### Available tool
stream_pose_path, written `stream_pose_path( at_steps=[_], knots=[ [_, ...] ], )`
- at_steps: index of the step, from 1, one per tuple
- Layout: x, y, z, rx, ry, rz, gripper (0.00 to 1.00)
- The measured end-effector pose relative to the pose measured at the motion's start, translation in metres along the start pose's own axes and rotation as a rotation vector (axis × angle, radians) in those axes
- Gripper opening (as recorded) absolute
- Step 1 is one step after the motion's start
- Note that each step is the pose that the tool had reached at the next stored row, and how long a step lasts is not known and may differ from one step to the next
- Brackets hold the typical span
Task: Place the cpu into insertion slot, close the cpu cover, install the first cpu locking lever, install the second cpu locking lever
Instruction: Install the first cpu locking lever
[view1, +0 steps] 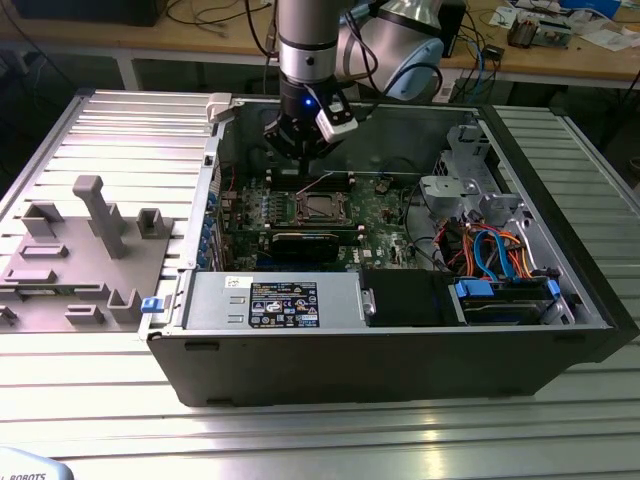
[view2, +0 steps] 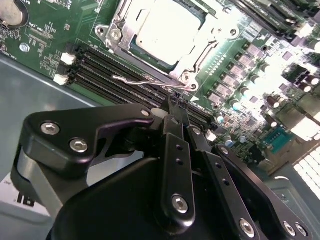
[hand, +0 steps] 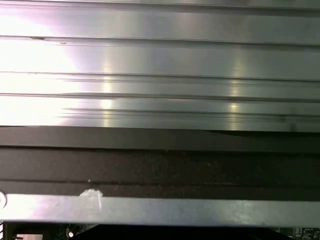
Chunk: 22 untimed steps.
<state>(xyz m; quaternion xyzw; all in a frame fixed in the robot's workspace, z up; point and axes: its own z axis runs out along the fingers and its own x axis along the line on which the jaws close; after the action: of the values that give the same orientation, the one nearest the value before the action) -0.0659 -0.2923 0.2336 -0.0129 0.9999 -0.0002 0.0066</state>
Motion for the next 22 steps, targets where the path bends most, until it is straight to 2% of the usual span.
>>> stream_pose_path(
  at_steps=[6, 22],
  knots=[
    [-0.0027, 0.0007, 0.009, -0.0002, -0.0001, -0.003, 0.11],
    [-0.0144, 0.0004, 0.0202, -0.0002, 0.0, -0.011, 0.11]
  ],
)
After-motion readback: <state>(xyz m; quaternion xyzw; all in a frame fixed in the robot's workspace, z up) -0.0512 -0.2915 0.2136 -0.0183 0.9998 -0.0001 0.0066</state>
